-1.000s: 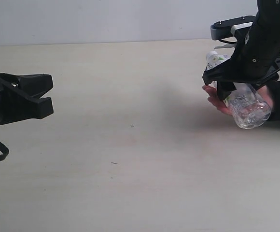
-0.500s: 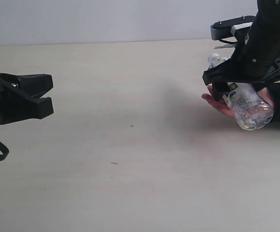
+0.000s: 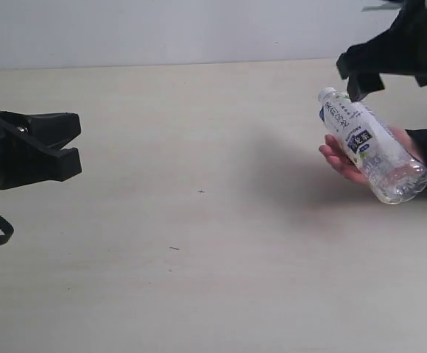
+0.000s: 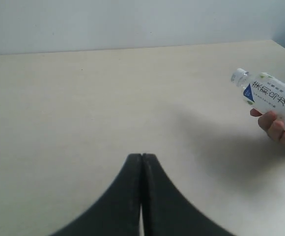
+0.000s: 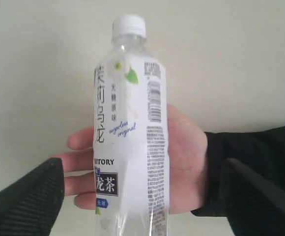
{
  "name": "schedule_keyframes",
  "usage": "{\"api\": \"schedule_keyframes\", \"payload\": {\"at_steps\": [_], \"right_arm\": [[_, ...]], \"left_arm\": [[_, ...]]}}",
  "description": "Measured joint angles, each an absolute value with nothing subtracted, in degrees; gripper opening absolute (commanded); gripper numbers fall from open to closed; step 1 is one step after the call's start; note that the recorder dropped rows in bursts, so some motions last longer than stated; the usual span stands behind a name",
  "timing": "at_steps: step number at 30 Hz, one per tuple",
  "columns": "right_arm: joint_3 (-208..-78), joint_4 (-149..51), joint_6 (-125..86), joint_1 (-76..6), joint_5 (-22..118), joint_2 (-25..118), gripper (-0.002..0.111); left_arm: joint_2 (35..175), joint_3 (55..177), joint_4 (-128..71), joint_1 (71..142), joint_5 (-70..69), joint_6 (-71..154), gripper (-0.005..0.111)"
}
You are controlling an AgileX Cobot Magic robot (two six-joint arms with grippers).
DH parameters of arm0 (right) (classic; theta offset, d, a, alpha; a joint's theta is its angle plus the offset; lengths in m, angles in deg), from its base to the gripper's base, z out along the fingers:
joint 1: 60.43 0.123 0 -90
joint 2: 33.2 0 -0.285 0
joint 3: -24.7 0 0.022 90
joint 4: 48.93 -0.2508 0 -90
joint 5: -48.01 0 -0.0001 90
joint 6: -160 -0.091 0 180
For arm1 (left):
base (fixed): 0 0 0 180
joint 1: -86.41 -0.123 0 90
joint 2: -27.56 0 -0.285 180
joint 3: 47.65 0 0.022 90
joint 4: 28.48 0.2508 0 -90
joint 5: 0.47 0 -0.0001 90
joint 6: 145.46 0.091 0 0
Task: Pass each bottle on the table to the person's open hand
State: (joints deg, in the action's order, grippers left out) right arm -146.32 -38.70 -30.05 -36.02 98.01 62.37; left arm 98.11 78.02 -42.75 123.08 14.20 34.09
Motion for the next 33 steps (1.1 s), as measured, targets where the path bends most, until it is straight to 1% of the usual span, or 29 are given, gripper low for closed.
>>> {"api": "schedule_keyframes", "payload": {"at_steps": [2,3,4,5,6,7,8,9,12,16,23,33], "right_arm": [[-146.32,-39.52,-30.05,-36.02,99.25,56.35,0.076],[-146.32,-40.22,-29.94,-36.02,99.67,53.99,0.067],[-145.43,-42.18,-28.95,-36.02,99.81,49.38,0.055],[-143.29,-45.19,-26.98,-36.02,99.09,44.34,0.047],[-141.69,-47.2,-25.66,-36.02,98.55,41.48,0.031],[-138.16,-51.34,-22.91,-36.02,96.79,35.65,0.021],[-135.91,-53.78,-21.29,-36.02,95.57,32.61,0.004],[-131.25,-57.98,-18.86,-36.02,92.68,27.01,0.0],[-123.34,-62.13,-16.94,-36.02,85.7,15.64,0.0],[-117.52,-63.02,-16.3,-36.02,85.0,6.34,0.0],[-116.52,-63.15,-16.19,-36.02,89.65,-4.25,0.0],[-116.52,-63.49,-16.09,-36.02,90.26,-10.43,0.0]], "left_arm": [[98.11,78.02,-42.75,123.08,14.2,34.09,0.0],[98.11,78.02,-42.75,123.08,14.2,34.09,0.0],[98.11,78.02,-42.75,123.08,14.2,34.09,0.0],[98.11,78.02,-42.75,123.08,14.2,34.09,0.0],[98.11,78.02,-42.75,123.08,14.2,34.09,0.0],[98.11,78.02,-42.75,123.08,14.2,34.09,0.0],[98.11,78.02,-42.75,123.08,14.2,34.09,0.0],[98.11,78.02,-42.75,123.08,14.2,34.09,0.0],[98.11,78.02,-42.75,123.08,14.2,34.09,0.0],[98.11,78.02,-42.75,123.08,14.2,34.09,0.0],[98.11,78.02,-42.75,123.08,14.2,34.09,0.0],[98.11,78.02,-42.75,123.08,14.2,34.09,0.0]]}}
